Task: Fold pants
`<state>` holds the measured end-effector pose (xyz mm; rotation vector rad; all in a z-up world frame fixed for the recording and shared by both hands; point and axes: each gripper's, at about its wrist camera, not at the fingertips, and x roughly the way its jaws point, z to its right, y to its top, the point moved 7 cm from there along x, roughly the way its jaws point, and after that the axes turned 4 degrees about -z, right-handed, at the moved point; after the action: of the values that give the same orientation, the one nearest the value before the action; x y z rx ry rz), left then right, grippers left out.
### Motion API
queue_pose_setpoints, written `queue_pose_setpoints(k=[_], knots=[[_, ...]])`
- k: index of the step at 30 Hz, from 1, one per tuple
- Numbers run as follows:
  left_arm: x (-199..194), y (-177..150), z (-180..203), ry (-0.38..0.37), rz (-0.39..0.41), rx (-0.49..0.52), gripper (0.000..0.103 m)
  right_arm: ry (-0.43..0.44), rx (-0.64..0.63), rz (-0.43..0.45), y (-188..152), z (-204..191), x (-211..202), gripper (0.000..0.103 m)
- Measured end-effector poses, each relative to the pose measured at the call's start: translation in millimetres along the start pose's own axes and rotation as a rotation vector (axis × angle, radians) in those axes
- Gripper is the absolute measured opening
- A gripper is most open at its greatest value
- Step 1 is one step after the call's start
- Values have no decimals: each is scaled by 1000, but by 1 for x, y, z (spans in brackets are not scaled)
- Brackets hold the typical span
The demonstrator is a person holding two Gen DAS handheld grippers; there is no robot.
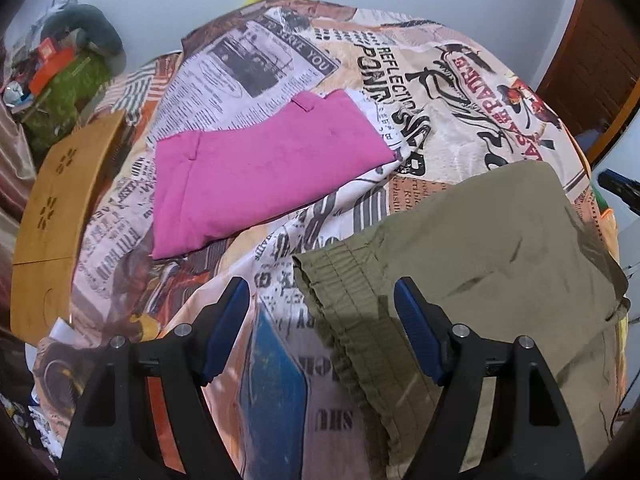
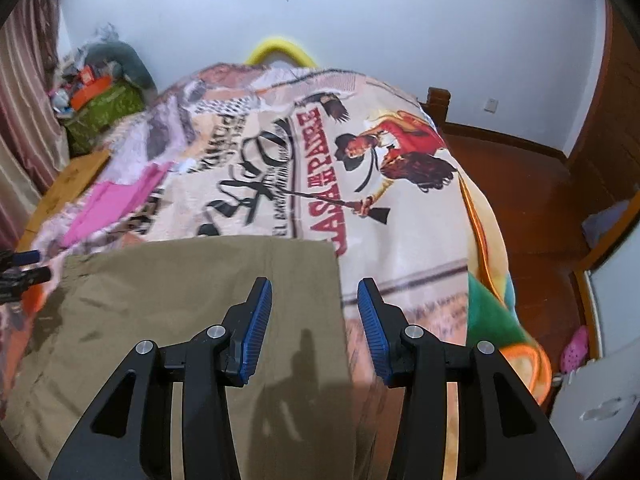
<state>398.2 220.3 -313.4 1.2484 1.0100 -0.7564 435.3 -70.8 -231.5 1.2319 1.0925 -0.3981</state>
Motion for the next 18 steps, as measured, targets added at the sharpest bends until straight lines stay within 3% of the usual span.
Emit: queue_pose_setpoints(k=[6, 10, 18], knots=[[23, 4, 1, 0, -31, 15, 75, 8, -4, -87, 7, 2, 52, 41], [36, 4, -2, 28, -34, 23, 75, 48, 48, -84, 14, 5, 78, 41], [45, 1, -9, -27, -44, -26, 75, 127, 125, -118, 8, 9, 103, 41]])
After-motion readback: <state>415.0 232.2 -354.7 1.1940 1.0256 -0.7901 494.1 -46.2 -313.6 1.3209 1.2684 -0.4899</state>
